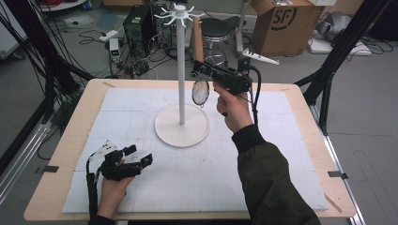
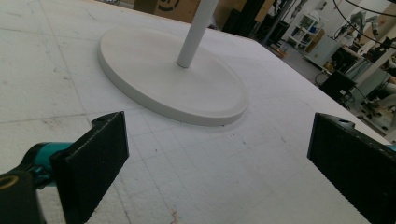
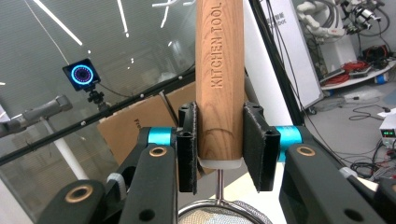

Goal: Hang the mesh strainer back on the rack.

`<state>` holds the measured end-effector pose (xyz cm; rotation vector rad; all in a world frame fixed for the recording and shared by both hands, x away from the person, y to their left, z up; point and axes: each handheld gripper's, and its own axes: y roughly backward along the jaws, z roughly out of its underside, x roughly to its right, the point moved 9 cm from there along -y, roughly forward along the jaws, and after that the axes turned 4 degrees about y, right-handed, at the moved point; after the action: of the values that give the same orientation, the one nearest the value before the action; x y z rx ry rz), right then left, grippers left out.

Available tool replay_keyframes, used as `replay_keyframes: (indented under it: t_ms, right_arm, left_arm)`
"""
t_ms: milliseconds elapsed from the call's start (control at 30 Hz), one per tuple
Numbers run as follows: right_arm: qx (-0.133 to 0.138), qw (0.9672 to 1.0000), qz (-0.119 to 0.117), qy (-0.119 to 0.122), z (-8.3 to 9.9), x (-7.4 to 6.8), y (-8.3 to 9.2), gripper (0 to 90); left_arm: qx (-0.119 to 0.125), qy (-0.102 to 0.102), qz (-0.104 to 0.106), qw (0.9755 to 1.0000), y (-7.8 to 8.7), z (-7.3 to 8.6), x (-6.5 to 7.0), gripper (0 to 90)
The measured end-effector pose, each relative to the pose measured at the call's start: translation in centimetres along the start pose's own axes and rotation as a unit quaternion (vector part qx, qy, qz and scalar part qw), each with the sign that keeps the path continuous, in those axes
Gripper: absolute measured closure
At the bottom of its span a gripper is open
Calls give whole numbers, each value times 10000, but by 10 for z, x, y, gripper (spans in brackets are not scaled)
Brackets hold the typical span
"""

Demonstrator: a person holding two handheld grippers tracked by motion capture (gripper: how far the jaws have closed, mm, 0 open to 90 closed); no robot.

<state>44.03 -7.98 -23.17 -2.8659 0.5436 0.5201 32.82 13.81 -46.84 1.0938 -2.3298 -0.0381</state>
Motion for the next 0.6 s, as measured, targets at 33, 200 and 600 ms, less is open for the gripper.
replay_keyframes:
  t_ms: [33,200,600]
  right_arm:
    - [-5,10000,-2,-16,0,0,0,688]
    - [-7,10000,-42,-72,1,3,-1,688]
    - [-53,9998,-134,-109,2,3,-5,688]
  left_arm:
    - [6,-2,-1,10000,0,0,0,60]
    - [-9,-7,-2,10000,0,0,0,60]
    - [-10,18,27,10000,-1,0,0,60]
